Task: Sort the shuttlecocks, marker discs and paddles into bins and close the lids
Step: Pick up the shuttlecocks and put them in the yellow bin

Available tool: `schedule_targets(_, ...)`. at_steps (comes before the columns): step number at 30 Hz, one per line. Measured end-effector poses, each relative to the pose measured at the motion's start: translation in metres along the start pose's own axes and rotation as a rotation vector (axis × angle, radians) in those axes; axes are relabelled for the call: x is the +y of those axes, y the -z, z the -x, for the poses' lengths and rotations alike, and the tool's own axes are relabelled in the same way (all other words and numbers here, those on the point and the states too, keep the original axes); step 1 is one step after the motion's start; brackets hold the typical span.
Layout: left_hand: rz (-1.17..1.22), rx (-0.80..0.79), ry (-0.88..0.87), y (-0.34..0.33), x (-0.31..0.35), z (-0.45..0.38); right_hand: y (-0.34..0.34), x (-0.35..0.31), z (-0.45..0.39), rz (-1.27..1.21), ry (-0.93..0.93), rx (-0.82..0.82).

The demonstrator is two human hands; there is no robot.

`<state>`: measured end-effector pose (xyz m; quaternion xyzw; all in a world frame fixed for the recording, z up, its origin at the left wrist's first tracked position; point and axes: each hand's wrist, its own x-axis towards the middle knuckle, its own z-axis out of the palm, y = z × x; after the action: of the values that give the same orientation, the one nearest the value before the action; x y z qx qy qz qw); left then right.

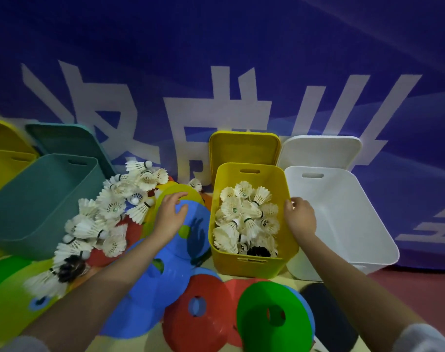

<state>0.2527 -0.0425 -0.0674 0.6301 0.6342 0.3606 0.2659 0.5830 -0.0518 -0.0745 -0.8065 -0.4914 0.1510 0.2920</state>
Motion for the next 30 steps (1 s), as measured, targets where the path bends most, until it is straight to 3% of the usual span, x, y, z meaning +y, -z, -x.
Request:
schedule_targets(4, 0.047, 0.030, 0.086, 0.032, -0.032, 0.005, -0.011, -0.064, 0.016, -0.111, 0.292, 0.018)
schedule_targets(11, 0.007, 0.068, 0.137, 0.101, -0.084, 0.006, -0.085, -0.161, 0.084, -0.248, 0.475, -0.321)
schedule_targets(21, -0.314, -0.061, 0.176, 0.179, -0.146, -0.023, -0.185, -0.239, 0.137, -0.148, 0.351, -0.522)
schedule_targets(30, -0.576, -0.314, -0.062, 0.172, -0.170, -0.057, -0.239, -0.285, 0.150, 0.030, 0.157, -0.499)
